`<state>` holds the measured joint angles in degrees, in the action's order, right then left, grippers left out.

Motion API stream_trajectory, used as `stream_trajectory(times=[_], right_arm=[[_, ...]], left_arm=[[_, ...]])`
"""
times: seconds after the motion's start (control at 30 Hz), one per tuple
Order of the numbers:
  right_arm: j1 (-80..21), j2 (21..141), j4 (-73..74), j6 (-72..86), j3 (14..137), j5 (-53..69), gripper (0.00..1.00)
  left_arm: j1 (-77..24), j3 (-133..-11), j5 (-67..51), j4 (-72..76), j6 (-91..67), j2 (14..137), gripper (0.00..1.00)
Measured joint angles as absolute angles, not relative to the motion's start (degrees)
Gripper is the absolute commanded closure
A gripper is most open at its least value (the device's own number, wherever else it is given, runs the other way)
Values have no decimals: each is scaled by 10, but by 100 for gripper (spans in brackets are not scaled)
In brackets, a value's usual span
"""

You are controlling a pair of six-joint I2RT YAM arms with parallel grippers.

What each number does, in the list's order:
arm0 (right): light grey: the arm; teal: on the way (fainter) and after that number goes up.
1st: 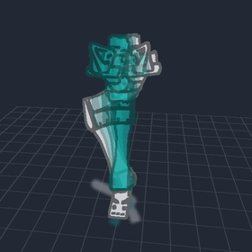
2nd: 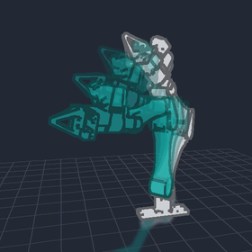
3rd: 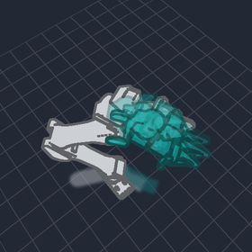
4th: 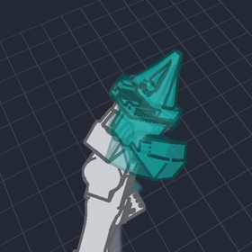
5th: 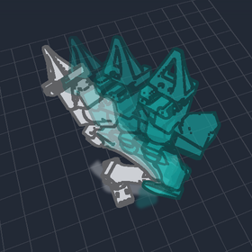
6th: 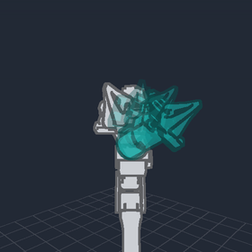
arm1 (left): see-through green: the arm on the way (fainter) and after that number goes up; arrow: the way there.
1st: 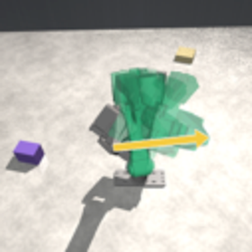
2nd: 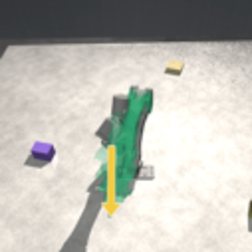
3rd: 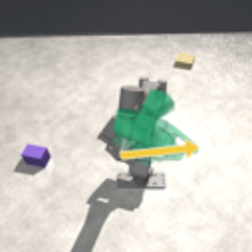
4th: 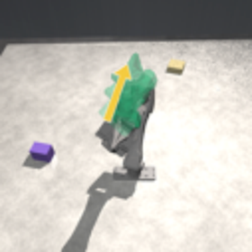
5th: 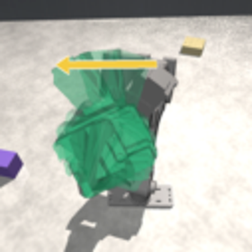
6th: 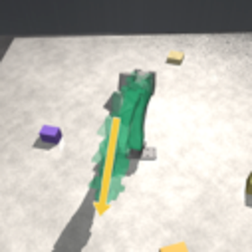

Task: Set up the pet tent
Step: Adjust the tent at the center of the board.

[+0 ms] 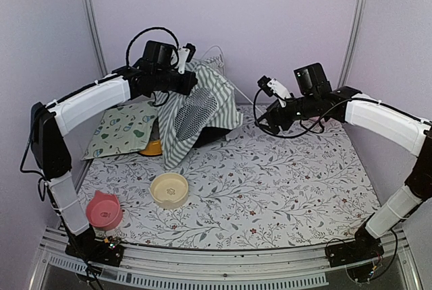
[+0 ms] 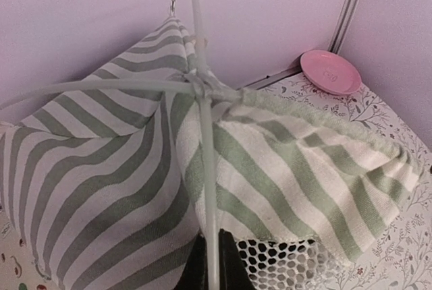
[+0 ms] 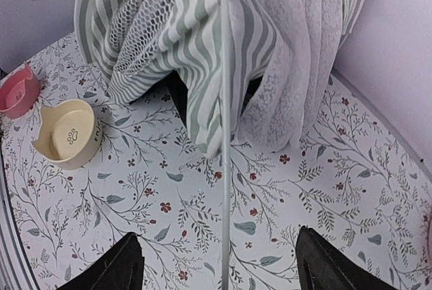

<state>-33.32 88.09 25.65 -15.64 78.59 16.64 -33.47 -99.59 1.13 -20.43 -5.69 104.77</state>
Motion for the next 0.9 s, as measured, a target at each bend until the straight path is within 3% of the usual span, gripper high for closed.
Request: stream_trajectory(times=[0.13, 0.2, 0.23, 0.9], right_arm=[[-333, 888, 258, -150, 758, 145, 71], [-333, 897, 253, -145, 761, 130, 97], [-333, 901, 253, -146, 766, 122, 100], [-332, 1051, 393, -226, 1058, 62, 100]], left_arm=[[-335, -996, 0, -205, -56, 1048, 100], [-335, -1001, -8, -209, -51, 1048, 100], [-335, -1003, -12, -211, -47, 1048, 100], [-361, -1151, -25, -264, 69, 1100, 100]])
